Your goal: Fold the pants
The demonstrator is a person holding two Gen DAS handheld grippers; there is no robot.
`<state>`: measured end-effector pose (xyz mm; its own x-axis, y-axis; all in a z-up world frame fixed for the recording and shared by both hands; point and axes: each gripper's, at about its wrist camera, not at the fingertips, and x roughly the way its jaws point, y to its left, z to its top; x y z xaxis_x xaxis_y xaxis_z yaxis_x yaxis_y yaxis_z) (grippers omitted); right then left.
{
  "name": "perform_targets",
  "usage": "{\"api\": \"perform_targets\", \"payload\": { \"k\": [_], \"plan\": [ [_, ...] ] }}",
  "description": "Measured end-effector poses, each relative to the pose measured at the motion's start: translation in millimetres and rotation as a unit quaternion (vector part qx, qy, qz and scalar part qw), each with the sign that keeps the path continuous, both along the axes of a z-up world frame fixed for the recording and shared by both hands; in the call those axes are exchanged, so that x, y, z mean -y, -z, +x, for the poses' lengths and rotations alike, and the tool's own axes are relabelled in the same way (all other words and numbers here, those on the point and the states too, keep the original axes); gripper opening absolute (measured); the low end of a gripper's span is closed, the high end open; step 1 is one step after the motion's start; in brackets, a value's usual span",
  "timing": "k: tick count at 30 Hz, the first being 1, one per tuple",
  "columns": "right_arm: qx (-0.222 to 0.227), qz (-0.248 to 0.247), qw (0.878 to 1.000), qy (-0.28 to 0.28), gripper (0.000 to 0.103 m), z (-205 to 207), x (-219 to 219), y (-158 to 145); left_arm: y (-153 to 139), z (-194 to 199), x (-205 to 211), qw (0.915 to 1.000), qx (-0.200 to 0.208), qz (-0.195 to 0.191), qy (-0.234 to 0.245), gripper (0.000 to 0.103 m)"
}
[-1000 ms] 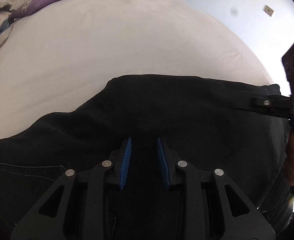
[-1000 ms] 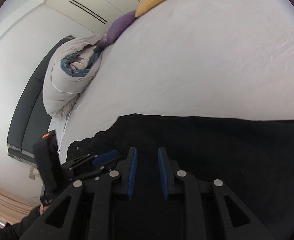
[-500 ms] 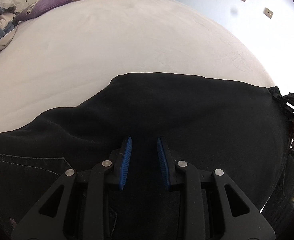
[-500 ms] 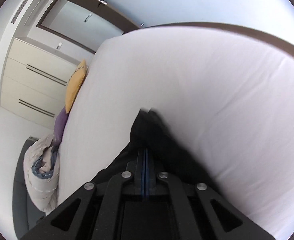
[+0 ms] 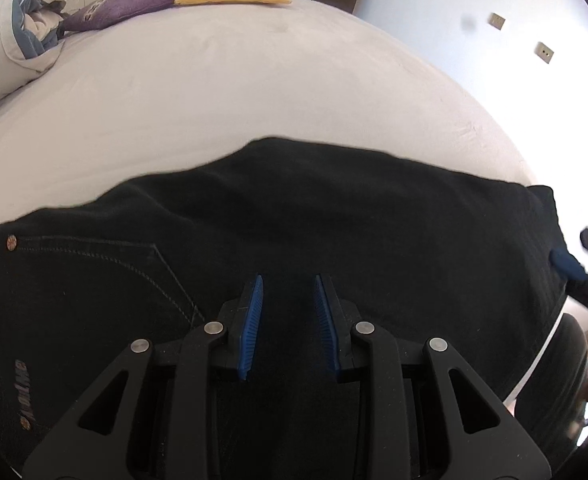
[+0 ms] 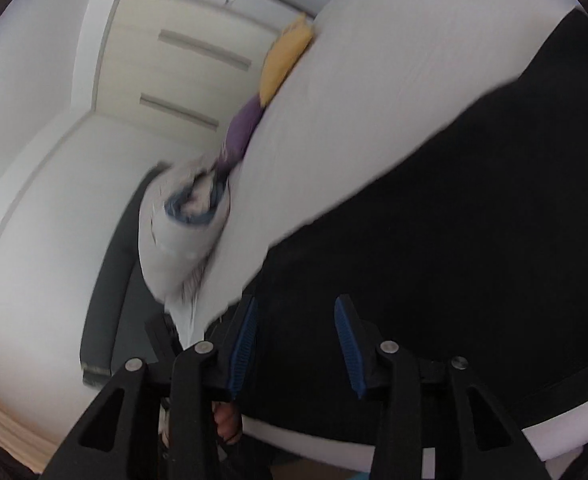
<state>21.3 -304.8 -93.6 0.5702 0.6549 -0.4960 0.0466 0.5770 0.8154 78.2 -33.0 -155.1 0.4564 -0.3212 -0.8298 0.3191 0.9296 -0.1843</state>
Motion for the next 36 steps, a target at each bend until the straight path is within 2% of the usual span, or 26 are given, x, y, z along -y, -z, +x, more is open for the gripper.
{"api": "perform_targets", "payload": {
  "k": [2,3,4,5,7,9,10,11,15,17,20,23,24,26,28,31,33,36],
  "plan": [
    [-0.058,-0.034,0.997,-0.036,0.040,3.2,-32.4,33.2,8.2,-5.1,-11.1,1.0000,0.001,-0.008,0.001,0.027],
    [-0.066,-0.036,0.997,-0.023,0.030,1.3,-26.1,45.2,7.5,-7.0,-16.3,0.9999,0.002,-0.012,0.003,0.027],
    [-0.067,-0.033,0.997,-0.004,0.006,-1.2,-13.5,51.6,7.5,-8.9,-22.1,0.9998,0.000,-0.020,0.007,0.027],
    [-0.083,-0.031,0.996,0.015,0.000,-2.9,4.1,57.9,7.0,-11.1,-28.3,0.9995,-0.002,-0.029,0.012,0.027],
    [-0.084,-0.024,0.994,0.061,0.000,-9.0,44.3,56.2,6.1,-17.4,-40.4,0.9987,0.001,-0.042,0.029,0.027],
    [-0.079,-0.063,0.989,0.110,0.000,-25.6,90.6,45.0,5.3,-22.6,-49.8,0.9988,0.012,-0.028,0.039,0.027],
    [-0.082,-0.068,0.985,0.136,0.000,-29.8,109.6,42.1,5.4,-27.7,-59.1,0.9991,0.018,-0.018,0.035,0.027],
    [-0.087,-0.068,0.980,0.165,0.000,-39.2,129.9,39.4,6.8,-31.0,-69.7,0.9994,0.020,-0.009,0.026,0.027],
    [-0.106,-0.087,0.954,0.265,0.000,-80.2,191.8,26.4,4.3,-45.3,-112.9,0.9989,0.007,-0.043,0.015,0.027],
    [-0.110,-0.095,0.946,0.289,0.003,-91.2,203.2,17.5,0.4,-57.2,-128.7,0.9997,0.015,-0.018,-0.006,0.027],
    [-0.092,-0.087,0.955,0.267,0.020,-86.3,188.2,8.8,2.9,-67.3,-160.0,0.9986,0.005,-0.044,-0.030,0.027],
    [-0.077,-0.086,0.965,0.235,0.022,-74.1,171.9,1.9,5.9,-61.7,-199.0,0.9931,-0.011,-0.102,-0.055,0.027],
    [-0.075,-0.082,0.967,0.228,0.022,-70.4,166.7,-0.2,2.1,-61.7,-206.6,0.9919,-0.012,-0.111,-0.060,0.027],
    [-0.060,-0.077,0.972,0.216,0.022,-61.7,153.8,-8.8,-17.5,-64.3,-217.3,0.9936,0.010,-0.066,-0.092,0.027],
    [-0.042,-0.078,0.977,0.194,0.023,-46.7,127.7,-21.4,-41.5,-57.7,-217.9,0.9910,0.037,-0.109,-0.068,0.027],
    [-0.027,-0.062,0.984,0.163,0.027,-26.1,91.6,-25.0,-54.3,-22.2,-187.7,0.9922,0.050,-0.108,-0.037,0.027],
    [-0.032,-0.040,0.988,0.147,0.027,-13.0,70.0,-17.5,-47.7,8.6,-159.7,0.9922,0.032,-0.120,0.004,0.027],
    [-0.045,-0.042,0.991,0.117,0.027,-7.7,48.8,-8.1,-15.9,44.2,-118.0,0.9962,0.001,-0.070,0.053,0.027]
  ]
}}
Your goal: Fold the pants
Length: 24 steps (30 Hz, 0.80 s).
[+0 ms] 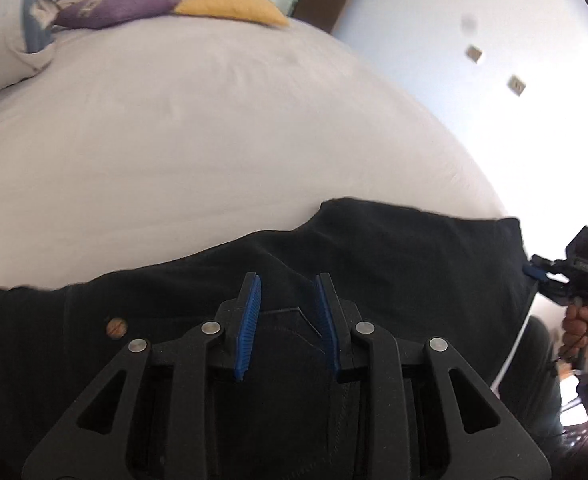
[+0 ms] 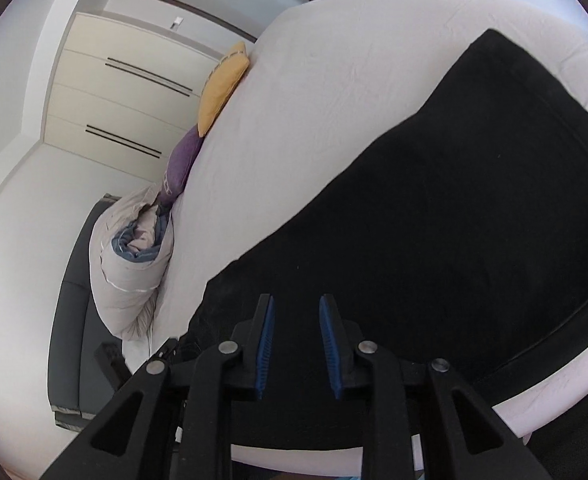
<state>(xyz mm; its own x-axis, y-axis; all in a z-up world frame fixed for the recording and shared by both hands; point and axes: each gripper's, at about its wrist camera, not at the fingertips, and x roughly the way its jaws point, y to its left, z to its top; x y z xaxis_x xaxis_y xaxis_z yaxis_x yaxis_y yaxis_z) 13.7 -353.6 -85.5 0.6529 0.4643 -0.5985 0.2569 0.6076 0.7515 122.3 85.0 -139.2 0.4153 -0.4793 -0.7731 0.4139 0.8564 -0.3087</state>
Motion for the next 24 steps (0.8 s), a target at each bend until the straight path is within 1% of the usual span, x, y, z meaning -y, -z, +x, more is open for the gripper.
{"api": "perform_targets", "payload": {
  "k": [1,2,4,5,6,8,9,10,11,13,15,16,17,18,19,21,22,24],
  "plan": [
    [-0.006,0.007,1.000,-0.007,0.027,0.7,-1.9,7.1,15.0,10.0,5.9,0.9996,-0.016,0.023,0.001,0.027],
    [-0.021,0.010,1.000,-0.005,0.029,3.6,-4.1,16.6,26.9,17.4,6.4,0.9993,-0.030,0.023,0.003,0.027],
    [-0.056,0.008,0.998,0.019,0.029,-1.9,10.9,34.3,31.0,17.5,-9.7,0.9991,-0.035,-0.025,-0.004,0.027],
    [-0.051,0.021,0.998,0.032,0.026,-1.0,16.2,40.0,30.5,14.5,-21.2,0.9985,-0.038,-0.036,-0.018,0.027],
    [-0.041,0.033,0.998,0.043,0.023,-4.2,26.7,44.7,30.5,10.7,-31.5,0.9981,-0.037,-0.043,-0.025,0.027],
    [-0.052,0.048,0.995,0.075,0.000,-11.9,50.3,54.2,34.4,3.9,-56.1,0.9960,-0.046,-0.067,-0.037,0.027],
    [-0.051,0.063,0.992,0.093,0.000,-15.0,60.9,56.2,35.4,2.5,-67.1,0.9946,-0.048,-0.077,-0.049,0.027],
    [-0.043,0.068,0.990,0.113,0.000,-22.3,73.6,55.5,35.9,-1.0,-79.6,0.9931,-0.049,-0.087,-0.061,0.027],
    [-0.041,0.053,0.989,0.132,0.000,-29.4,85.4,52.4,37.1,-0.1,-89.6,0.9912,-0.050,-0.099,-0.072,0.027],
    [-0.039,0.017,0.987,0.158,0.000,-44.9,108.3,42.9,36.4,-2.9,-102.7,0.9890,-0.047,-0.106,-0.092,0.027],
    [-0.041,0.001,0.979,0.197,0.000,-66.2,130.6,32.4,37.3,1.0,-101.9,0.9898,-0.041,-0.094,-0.098,0.027],
    [-0.039,-0.002,0.976,0.214,0.004,-77.5,139.1,25.1,31.1,-3.5,-100.7,0.9908,-0.036,-0.083,-0.101,0.027],
    [-0.048,-0.020,0.971,0.234,0.020,-88.9,144.7,15.3,21.0,-5.7,-93.8,0.9922,-0.025,-0.062,-0.106,0.027],
    [-0.053,-0.036,0.967,0.248,0.031,-99.5,147.4,5.6,11.4,-9.1,-86.9,0.9930,-0.012,-0.047,-0.107,0.027],
    [-0.045,-0.037,0.964,0.260,0.043,-111.2,148.4,-3.1,0.1,-14.3,-79.5,0.9936,0.004,-0.044,-0.104,0.027],
    [-0.006,0.007,0.965,0.263,0.044,-128.8,145.5,-11.2,-19.9,-23.8,-60.1,0.9928,0.026,-0.061,-0.100,0.027],
    [0.002,0.023,0.965,0.259,0.045,-132.0,139.5,-12.1,-25.0,-24.6,-47.7,0.9923,0.028,-0.065,-0.102,0.027],
    [0.006,0.039,0.967,0.253,0.047,-133.6,127.3,-8.4,-23.4,-21.5,-17.3,0.9926,0.016,-0.074,-0.095,0.027]
  ]
}}
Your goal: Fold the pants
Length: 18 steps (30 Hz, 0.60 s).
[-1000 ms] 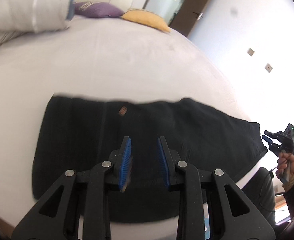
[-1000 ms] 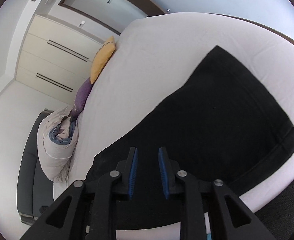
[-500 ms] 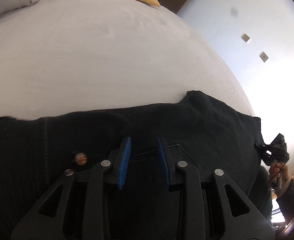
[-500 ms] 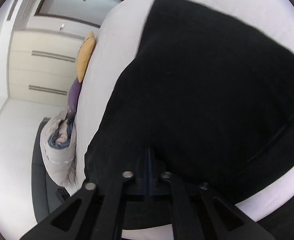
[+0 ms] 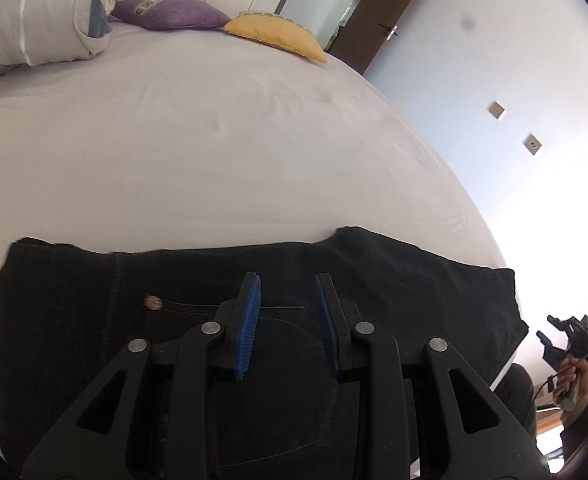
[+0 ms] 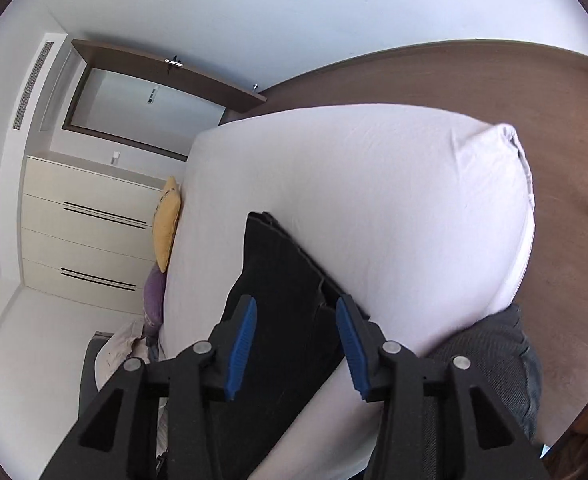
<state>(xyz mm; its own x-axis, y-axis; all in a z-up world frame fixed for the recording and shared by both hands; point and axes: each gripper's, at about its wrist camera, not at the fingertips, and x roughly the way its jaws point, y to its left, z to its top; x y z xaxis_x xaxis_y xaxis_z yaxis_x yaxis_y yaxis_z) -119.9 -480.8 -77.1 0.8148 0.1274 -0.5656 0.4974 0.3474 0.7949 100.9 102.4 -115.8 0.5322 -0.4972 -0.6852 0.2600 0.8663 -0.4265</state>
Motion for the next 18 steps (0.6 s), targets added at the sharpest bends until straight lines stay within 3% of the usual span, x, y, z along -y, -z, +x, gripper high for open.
{"api": "perform_targets", "payload": {
  "k": [6,9,14,18],
  "plan": [
    [-0.016,0.047,0.999,-0.013,0.047,18.1,-20.8,32.5,24.0,2.3,83.9,0.9978,-0.040,0.035,0.040,0.027],
    [-0.042,0.055,0.998,0.002,0.047,21.3,-18.1,43.6,37.2,2.7,100.2,0.9964,-0.062,0.036,0.046,0.027],
    [-0.039,0.067,0.997,0.028,0.045,9.5,-10.7,46.0,43.2,6.6,119.7,0.9966,-0.068,0.016,0.043,0.027],
    [-0.037,0.075,0.996,0.035,0.045,14.4,-5.4,50.1,41.6,6.7,138.3,0.9954,-0.068,0.027,0.062,0.027]
  ]
}}
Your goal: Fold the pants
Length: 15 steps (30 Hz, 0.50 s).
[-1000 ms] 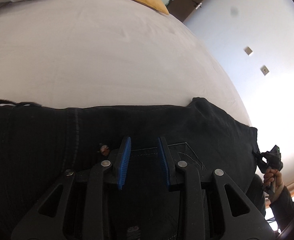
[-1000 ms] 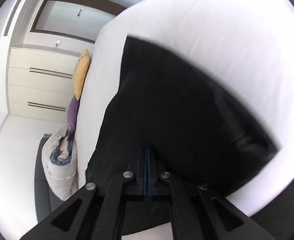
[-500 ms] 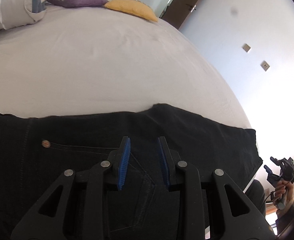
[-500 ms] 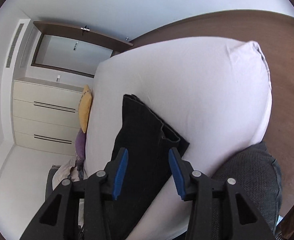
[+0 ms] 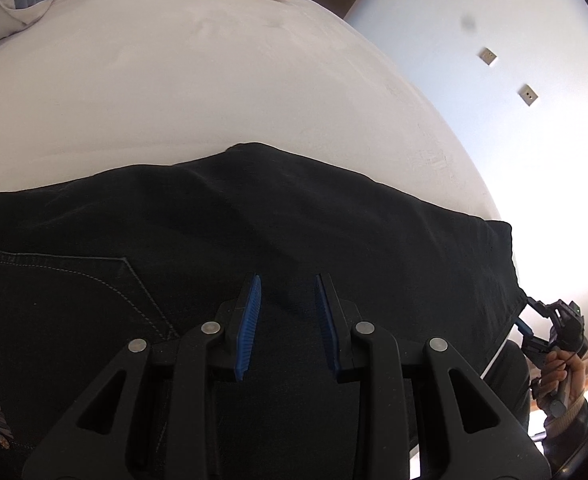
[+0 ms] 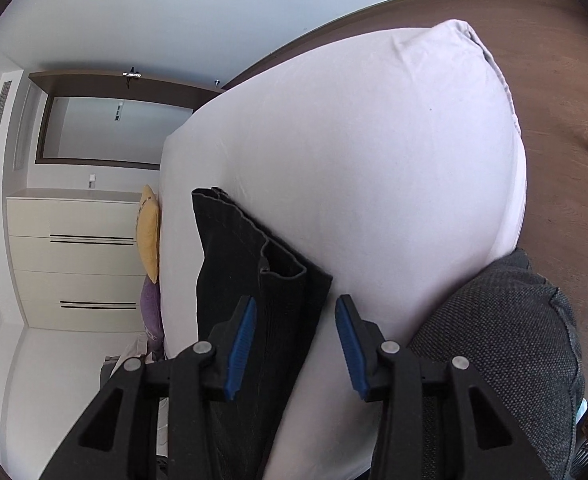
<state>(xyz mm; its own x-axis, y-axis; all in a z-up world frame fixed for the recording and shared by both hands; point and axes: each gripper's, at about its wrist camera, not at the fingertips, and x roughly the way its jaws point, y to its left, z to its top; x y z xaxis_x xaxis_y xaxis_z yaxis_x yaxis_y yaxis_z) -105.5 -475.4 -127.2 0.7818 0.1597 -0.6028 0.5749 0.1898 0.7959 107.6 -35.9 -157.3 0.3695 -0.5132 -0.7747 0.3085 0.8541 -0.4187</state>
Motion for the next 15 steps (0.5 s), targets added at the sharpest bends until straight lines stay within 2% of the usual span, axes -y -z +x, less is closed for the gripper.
{"api": "perform_targets", "payload": {
  "k": [9,15],
  "plan": [
    [0.026,0.041,0.999,0.017,0.047,7.8,7.5,9.7,16.5,0.7,25.0,0.9996,-0.021,0.009,0.015,0.027],
    [0.089,0.081,0.991,0.059,0.047,-5.9,6.0,15.5,22.2,3.9,19.6,0.9996,-0.027,-0.001,0.011,0.027]
  ]
}}
